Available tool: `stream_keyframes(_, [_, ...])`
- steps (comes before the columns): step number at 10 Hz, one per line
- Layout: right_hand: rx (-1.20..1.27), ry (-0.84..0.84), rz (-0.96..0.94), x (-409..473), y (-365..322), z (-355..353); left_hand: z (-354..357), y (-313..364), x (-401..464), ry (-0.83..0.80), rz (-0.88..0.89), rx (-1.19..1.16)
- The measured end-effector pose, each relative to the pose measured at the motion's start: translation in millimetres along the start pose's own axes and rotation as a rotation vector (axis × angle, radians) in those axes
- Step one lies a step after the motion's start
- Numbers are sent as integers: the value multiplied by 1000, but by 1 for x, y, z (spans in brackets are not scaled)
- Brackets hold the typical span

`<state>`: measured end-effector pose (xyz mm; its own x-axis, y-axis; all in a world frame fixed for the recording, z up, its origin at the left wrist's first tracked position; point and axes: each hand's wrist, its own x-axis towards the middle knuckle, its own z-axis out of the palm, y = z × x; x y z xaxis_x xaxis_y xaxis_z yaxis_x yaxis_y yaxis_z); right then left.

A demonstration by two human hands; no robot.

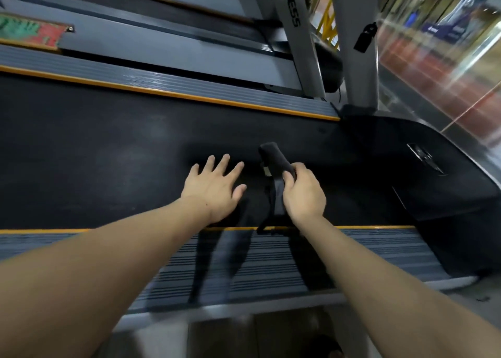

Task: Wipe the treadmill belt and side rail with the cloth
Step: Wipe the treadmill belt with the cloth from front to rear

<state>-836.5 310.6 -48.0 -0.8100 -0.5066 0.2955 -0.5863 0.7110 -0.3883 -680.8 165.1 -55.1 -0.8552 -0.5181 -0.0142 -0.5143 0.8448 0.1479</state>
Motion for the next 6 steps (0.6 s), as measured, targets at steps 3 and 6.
stream_keyframes(3, [-37,-16,-78,55,10,-4,-2,1,20,19,-44,10])
stream_keyframes(6, [-66,75,80,100,115,-1,47,66,112,-21,86,1])
